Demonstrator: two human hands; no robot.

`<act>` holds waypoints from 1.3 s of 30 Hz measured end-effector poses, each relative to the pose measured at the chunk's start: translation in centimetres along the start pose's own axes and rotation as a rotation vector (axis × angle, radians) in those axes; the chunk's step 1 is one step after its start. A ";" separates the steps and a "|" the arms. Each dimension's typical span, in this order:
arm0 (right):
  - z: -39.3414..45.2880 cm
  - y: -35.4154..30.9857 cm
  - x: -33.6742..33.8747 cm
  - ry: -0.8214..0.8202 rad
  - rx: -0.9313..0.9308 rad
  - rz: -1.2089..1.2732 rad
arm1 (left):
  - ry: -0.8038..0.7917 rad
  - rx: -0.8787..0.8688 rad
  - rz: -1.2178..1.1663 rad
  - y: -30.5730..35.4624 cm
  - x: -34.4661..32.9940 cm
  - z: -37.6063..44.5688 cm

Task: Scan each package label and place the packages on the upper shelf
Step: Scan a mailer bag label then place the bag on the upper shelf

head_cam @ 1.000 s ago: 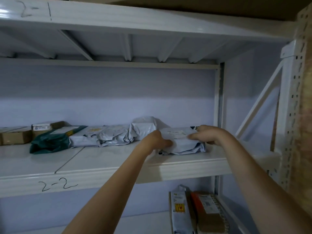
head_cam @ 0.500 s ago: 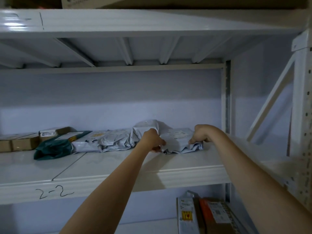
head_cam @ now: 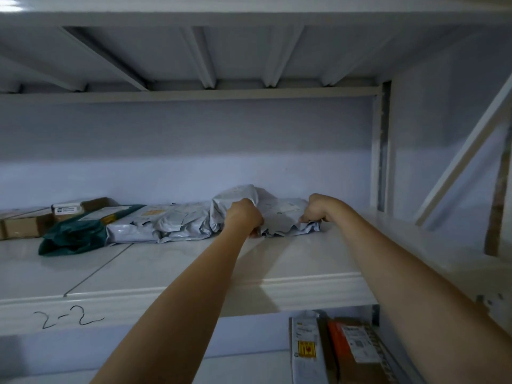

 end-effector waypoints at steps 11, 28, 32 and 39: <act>2.1 0.4 -0.9 0.079 0.009 0.036 | 0.075 0.053 0.023 -0.8 -1.5 2.4; -14.1 0.8 -0.2 0.470 0.265 0.497 | 0.110 -0.252 -0.622 0.6 1.2 -11.6; -19.4 1.6 -0.7 0.418 0.338 0.600 | 0.042 -0.322 -0.746 1.3 1.4 -17.1; -25.6 4.7 -4.4 0.024 0.253 0.446 | -0.370 -0.455 -0.641 0.5 -3.2 -22.8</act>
Point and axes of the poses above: each hand's wrist, its own z-axis towards the middle knuckle, its own x-axis out of the back of the hand, y = z × x, the point moved 4 cm from there along z, towards the middle knuckle, and after that the axes turned 13 degrees about z, right-handed, at the moved point
